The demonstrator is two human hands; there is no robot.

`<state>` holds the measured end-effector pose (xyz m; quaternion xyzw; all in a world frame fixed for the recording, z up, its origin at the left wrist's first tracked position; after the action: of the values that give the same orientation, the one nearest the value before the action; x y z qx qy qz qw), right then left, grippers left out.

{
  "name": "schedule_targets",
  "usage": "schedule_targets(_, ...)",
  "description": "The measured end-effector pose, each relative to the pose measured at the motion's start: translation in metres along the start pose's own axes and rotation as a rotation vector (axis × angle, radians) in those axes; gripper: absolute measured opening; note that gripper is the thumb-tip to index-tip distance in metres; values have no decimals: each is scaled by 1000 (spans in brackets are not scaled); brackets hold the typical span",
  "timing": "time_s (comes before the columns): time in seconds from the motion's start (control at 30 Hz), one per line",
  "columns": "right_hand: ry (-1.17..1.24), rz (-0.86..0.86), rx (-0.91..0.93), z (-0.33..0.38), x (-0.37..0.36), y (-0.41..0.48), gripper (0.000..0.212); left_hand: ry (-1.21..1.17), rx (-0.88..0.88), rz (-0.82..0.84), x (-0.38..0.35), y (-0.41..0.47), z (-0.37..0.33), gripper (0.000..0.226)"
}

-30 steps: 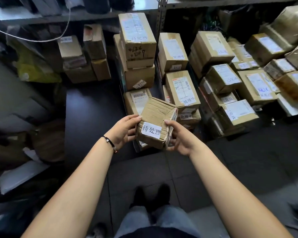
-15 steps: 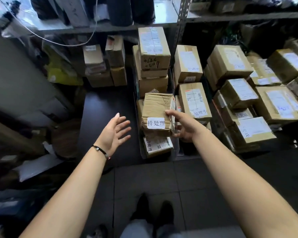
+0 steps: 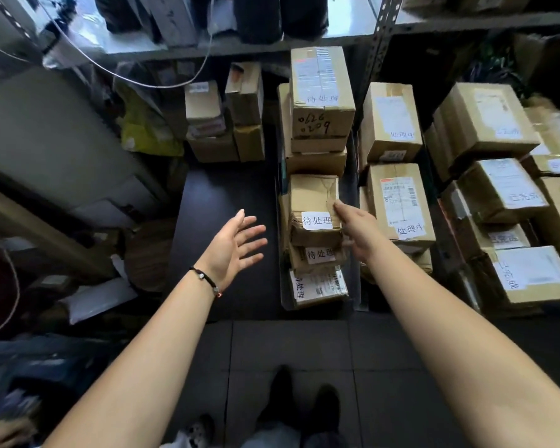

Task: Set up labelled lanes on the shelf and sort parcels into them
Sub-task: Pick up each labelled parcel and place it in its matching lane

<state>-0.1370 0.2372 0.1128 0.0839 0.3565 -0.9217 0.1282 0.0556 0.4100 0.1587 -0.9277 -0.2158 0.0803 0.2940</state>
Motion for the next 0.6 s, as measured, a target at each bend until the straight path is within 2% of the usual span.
schedule_targets(0.13, 90, 14, 158, 9, 0, -9, 13, 6, -20, -17, 4, -10, -6, 54)
schedule_targets(0.3, 177, 4, 323, 41, -14, -39, 23, -56, -58, -40, 13, -28, -15, 55)
schedule_targets(0.5, 197, 242, 160, 42, -86, -59, 27, -154, -101, -84, 42, -44, -16, 57)
schedule_targets(0.6, 174, 291, 108, 32, -118, -60, 28, -207, -105, -95, 61, -39, -20, 58)
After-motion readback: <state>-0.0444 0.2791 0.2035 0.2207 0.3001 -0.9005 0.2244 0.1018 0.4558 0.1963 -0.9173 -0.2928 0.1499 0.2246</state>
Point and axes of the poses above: each hand's wrist, its own y-axis towards the middle knuckle, its own x-axis out of the back of the hand, z = x × y, the point moved 7 cm from there along y, towards the middle knuckle, and after that the axes turned 12 degrees about y, right-handed, at the moved point
